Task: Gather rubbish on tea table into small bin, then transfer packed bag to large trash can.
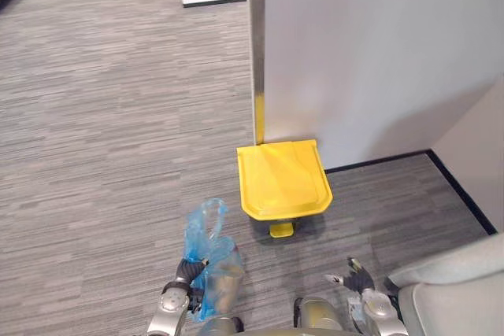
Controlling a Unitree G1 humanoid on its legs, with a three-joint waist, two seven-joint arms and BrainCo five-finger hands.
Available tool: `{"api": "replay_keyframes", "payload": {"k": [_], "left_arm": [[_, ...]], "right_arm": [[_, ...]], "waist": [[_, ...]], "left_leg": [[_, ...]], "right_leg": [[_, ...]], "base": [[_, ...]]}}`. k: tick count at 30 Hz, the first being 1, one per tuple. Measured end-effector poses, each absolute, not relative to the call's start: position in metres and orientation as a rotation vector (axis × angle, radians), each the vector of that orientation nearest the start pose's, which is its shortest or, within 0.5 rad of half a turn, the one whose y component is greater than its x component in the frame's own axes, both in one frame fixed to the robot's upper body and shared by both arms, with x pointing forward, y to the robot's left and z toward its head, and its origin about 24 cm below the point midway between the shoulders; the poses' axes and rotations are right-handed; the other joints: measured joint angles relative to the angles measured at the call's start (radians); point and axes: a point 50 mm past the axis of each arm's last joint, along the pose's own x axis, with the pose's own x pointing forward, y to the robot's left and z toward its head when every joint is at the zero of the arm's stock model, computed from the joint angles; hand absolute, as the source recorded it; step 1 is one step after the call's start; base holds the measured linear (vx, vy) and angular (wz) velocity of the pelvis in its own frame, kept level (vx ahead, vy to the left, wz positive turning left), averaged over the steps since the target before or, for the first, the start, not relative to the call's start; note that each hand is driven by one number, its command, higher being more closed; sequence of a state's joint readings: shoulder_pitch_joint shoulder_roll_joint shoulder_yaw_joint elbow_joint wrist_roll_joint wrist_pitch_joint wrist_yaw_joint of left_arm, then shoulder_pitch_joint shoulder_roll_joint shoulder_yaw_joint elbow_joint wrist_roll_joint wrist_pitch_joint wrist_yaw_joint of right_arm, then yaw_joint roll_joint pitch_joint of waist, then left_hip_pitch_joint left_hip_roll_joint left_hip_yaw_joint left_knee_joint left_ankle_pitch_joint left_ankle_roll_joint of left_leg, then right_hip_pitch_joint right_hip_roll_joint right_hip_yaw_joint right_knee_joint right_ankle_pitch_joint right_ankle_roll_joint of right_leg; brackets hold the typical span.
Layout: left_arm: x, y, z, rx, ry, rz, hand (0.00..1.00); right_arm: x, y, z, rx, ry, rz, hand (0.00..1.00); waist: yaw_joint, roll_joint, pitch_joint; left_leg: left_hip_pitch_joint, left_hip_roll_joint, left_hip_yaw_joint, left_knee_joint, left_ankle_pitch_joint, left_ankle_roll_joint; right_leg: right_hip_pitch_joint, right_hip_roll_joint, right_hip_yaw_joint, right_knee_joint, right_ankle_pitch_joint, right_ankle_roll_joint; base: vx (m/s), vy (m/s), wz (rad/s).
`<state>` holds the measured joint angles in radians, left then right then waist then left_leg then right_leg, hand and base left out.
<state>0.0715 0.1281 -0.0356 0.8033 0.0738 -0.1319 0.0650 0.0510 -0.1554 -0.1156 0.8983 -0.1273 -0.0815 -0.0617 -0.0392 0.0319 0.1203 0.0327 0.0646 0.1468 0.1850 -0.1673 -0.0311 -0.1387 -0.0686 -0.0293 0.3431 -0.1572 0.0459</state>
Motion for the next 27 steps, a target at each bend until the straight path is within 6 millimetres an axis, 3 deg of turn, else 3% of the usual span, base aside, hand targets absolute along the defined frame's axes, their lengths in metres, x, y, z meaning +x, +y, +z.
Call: {"api": "replay_keyframes", "payload": {"k": [2, 7, 21, 27], "left_arm": [[0.156, 0.193, -0.123, 0.217, 0.743, 0.052, 1.00], [0.155, 0.194, -0.123, 0.217, 0.744, 0.056, 1.00], [0.145, 0.195, -0.128, 0.218, 0.779, 0.058, 1.00], [0.141, 0.194, -0.130, 0.218, 0.790, 0.055, 1.00]], "right_arm": [[0.144, -0.229, -0.130, -0.239, 0.855, -0.182, 0.00], [0.142, -0.227, -0.132, -0.231, 0.861, -0.181, 0.00], [0.138, -0.222, -0.134, -0.218, 0.873, -0.176, 0.00], [0.133, -0.223, -0.136, -0.219, 0.885, -0.179, 0.00]], "waist": [[0.000, 0.016, -0.004], [0.000, 0.007, -0.003], [0.003, -0.001, -0.009], [0.004, -0.011, -0.016]], "left_leg": [[0.005, 0.018, 0.000, -0.031, 0.012, -0.017], [0.047, 0.038, 0.006, -0.061, 0.018, -0.027], [0.050, 0.028, 0.021, -0.122, 0.081, -0.031], [0.046, 0.035, 0.021, -0.134, 0.080, -0.037]], "right_leg": [[0.017, 0.024, -0.004, -0.056, 0.028, -0.009], [0.084, 0.049, -0.006, -0.140, 0.066, -0.015], [0.152, 0.049, 0.003, -0.352, 0.215, -0.011], [0.150, 0.050, 0.006, -0.370, 0.216, -0.011]], "base": [[0.07, -0.088, -0.07], [0.03, -0.022, -0.04], [-0.08, 0.004, -0.04], [-0.04, -0.015, -0.01]]}}
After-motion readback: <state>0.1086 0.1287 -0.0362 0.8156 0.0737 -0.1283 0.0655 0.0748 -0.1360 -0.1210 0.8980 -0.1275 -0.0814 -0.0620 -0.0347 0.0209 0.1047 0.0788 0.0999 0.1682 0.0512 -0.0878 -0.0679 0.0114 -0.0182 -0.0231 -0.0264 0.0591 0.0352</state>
